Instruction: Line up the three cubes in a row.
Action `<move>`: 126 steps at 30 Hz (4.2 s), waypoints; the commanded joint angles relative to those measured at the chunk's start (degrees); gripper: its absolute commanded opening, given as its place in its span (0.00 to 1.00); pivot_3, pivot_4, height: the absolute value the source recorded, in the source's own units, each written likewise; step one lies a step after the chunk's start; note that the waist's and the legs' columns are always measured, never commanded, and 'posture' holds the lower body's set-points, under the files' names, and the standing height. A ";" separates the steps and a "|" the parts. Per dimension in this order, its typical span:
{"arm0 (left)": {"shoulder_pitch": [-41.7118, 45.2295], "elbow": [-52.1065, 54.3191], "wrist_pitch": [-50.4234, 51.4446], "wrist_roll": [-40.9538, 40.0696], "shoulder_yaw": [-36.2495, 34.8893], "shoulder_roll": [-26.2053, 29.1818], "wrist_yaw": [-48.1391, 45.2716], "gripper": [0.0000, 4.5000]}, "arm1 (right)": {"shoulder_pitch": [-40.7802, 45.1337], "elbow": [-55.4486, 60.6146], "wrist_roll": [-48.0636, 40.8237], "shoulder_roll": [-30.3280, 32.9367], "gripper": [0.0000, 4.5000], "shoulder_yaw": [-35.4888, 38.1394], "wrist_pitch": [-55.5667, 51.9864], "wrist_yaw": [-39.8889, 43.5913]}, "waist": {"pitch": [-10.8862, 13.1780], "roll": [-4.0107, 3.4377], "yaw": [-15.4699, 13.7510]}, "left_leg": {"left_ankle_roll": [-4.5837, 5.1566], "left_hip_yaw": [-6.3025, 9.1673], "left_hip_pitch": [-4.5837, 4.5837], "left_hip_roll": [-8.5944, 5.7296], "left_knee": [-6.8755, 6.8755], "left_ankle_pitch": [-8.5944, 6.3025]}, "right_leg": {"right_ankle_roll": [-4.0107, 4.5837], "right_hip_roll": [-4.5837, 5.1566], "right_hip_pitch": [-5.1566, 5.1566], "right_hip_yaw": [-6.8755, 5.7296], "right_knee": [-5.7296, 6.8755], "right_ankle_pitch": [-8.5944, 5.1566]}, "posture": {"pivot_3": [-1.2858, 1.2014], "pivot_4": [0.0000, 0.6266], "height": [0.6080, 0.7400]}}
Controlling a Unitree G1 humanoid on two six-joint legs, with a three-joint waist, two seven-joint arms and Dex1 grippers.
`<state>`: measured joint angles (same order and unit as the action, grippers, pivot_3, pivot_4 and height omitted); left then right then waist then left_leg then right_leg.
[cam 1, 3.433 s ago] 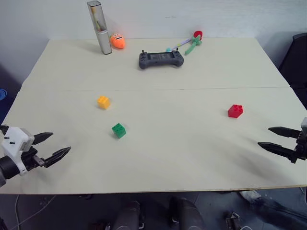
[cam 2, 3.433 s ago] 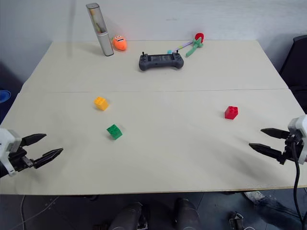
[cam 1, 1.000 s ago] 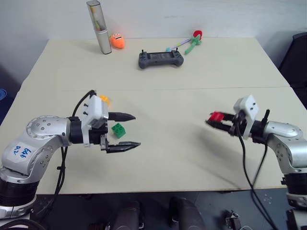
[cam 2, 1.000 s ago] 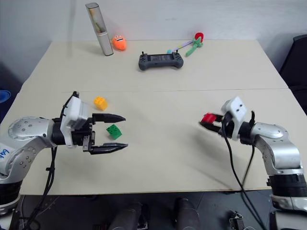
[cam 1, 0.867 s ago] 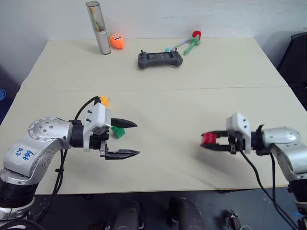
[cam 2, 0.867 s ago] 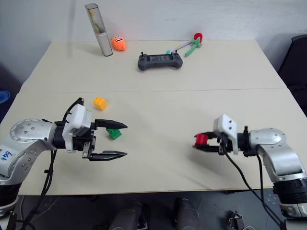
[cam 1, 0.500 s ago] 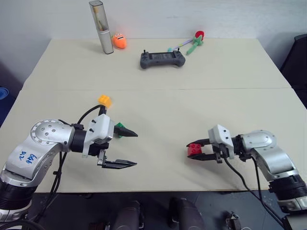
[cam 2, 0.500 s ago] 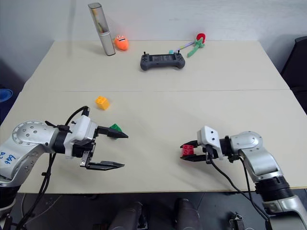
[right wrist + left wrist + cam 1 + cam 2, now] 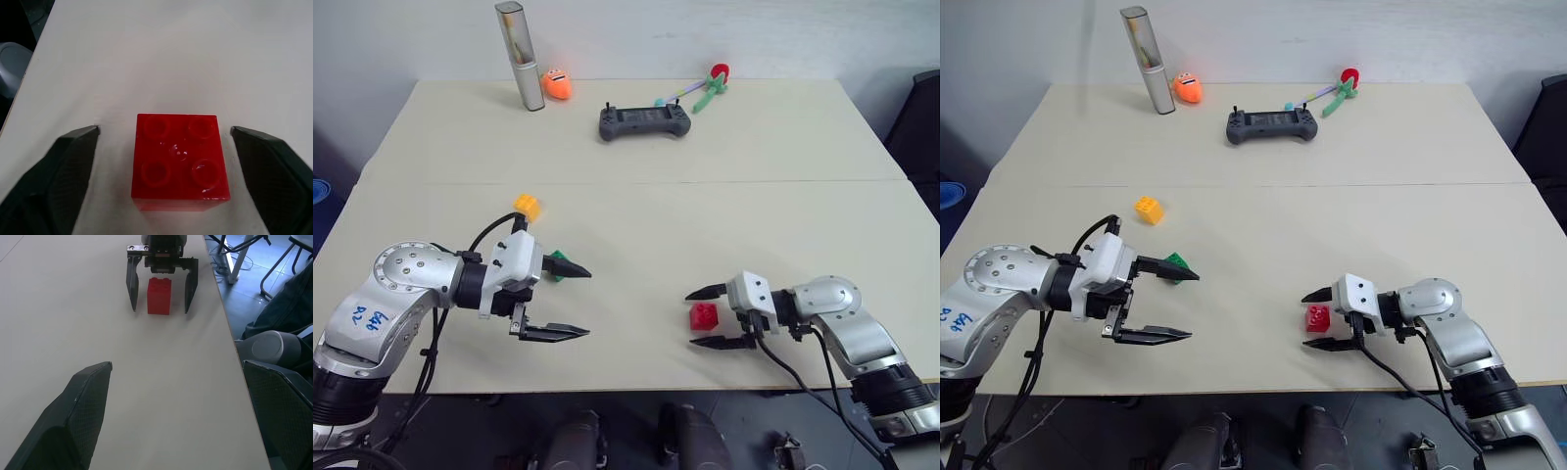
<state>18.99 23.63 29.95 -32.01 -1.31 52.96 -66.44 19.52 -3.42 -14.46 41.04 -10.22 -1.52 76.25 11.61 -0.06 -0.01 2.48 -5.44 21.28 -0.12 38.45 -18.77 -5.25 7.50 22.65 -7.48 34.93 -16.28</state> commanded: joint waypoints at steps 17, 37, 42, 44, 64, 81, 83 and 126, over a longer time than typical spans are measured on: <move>-39.00 7.72 -0.60 5.01 -29.91 -12.31 21.11 1.00 | 2.15 16.62 -16.26 8.46 0.99 13.21 -17.62 -0.29 | -0.03 0.05 -1.54 | -0.21 0.10 -0.05 0.04 0.01 -0.44 | 0.06 0.24 -0.04 -0.01 -0.37 0.00 | 0.52 0.24 1.00; -3.79 -15.05 -1.38 13.32 -4.05 -15.56 24.97 1.00 | 0.02 26.28 -19.82 8.78 0.99 16.47 -23.23 -6.76 | -0.04 0.08 -1.32 | 0.09 -0.02 0.03 0.05 0.18 -0.29 | 0.04 0.08 -0.02 -0.06 -0.07 0.05 | 0.52 0.24 1.00; -1.89 -18.00 -2.84 15.38 -1.30 -16.26 24.74 0.96 | 0.01 26.95 -19.55 8.51 1.00 15.75 -23.05 -7.94 | -0.04 0.08 -1.34 | 0.10 -0.01 0.04 0.05 0.29 -0.29 | 0.04 0.08 -0.03 -0.06 -0.01 0.04 | 0.52 0.24 1.00; -1.37 -18.83 -3.33 15.89 -0.63 -16.55 24.69 0.87 | 0.14 26.78 -19.36 8.44 1.00 15.53 -22.83 -8.08 | -0.04 0.08 -1.34 | 0.10 0.00 0.05 0.06 0.33 -0.29 | 0.04 0.08 -0.03 -0.06 0.01 0.04 | 0.52 0.24 1.00; 1.98 -11.62 -8.30 12.36 6.51 -12.64 6.14 0.33 | -4.61 26.64 -19.73 12.52 1.00 16.44 -22.83 -3.54 | -0.02 0.12 -1.53 | 0.12 0.08 0.17 0.06 0.46 -0.31 | 0.03 0.13 -0.03 -0.12 -0.02 0.05 | 0.52 0.24 1.00; 12.89 -25.34 -19.71 23.64 22.35 -22.02 -0.41 0.33 | -15.31 32.18 -20.33 13.80 1.00 21.87 -24.37 -6.85 | -0.02 0.12 -1.51 | 0.20 0.08 0.18 0.06 0.59 -0.30 | -0.03 0.07 -0.09 -0.13 -0.03 0.08 | 0.52 0.24 1.00; 12.80 -25.54 -20.09 24.09 22.45 -22.27 -0.53 0.33 | -15.84 32.68 -20.30 13.69 1.00 21.94 -24.32 -7.40 | -0.02 0.12 -1.51 | 0.20 0.08 0.18 0.07 0.59 -0.30 | -0.03 0.07 -0.09 -0.13 -0.02 0.08 | 0.52 0.24 1.00; -17.91 -13.48 -3.98 14.26 -22.43 -11.66 23.35 1.00 | -2.65 19.57 -20.13 12.72 1.00 17.59 -23.58 -2.53 | -0.02 0.11 -1.62 | -0.10 0.14 0.15 0.11 0.57 -0.68 | -0.01 0.25 -0.07 -0.10 -0.29 0.07 | 0.52 0.24 1.00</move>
<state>-0.90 11.16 26.85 -18.27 -24.86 41.17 -44.16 16.98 15.36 -33.47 52.71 5.35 -25.13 73.24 11.59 0.05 -1.64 2.37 -5.31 21.43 -0.01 39.02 -19.46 -5.25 7.74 22.58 -7.58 34.64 -16.21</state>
